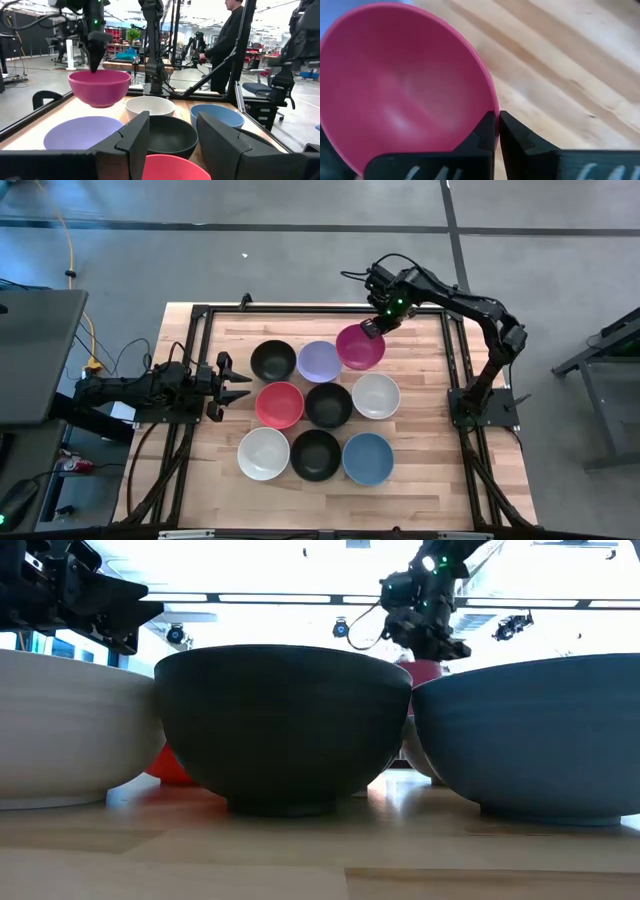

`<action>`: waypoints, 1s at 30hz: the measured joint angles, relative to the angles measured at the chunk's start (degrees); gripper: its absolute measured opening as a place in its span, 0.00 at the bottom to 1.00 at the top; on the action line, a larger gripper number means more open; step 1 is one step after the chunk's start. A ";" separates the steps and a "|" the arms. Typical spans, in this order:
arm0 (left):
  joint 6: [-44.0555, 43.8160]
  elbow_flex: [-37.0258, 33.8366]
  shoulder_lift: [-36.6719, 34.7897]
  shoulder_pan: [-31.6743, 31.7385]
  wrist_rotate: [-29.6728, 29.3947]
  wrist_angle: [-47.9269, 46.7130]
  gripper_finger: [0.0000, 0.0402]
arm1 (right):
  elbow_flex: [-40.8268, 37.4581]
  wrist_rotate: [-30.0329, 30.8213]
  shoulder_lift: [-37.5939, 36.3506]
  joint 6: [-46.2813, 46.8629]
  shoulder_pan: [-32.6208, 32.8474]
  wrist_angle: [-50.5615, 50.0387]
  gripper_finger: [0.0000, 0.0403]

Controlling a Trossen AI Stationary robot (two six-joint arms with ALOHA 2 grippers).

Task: Nest bowls inside each other
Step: Stack the pink bowl on top of the center black bowl

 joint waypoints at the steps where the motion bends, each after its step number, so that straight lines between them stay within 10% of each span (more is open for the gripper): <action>1: 0.01 0.00 -0.01 0.00 0.00 0.00 0.38 | 0.59 -0.70 0.00 0.24 0.60 -0.04 0.00; 30: -3.05 -0.04 -0.01 0.00 -0.87 0.33 0.38 | -7.58 -2.79 -0.02 16.78 24.03 15.44 0.00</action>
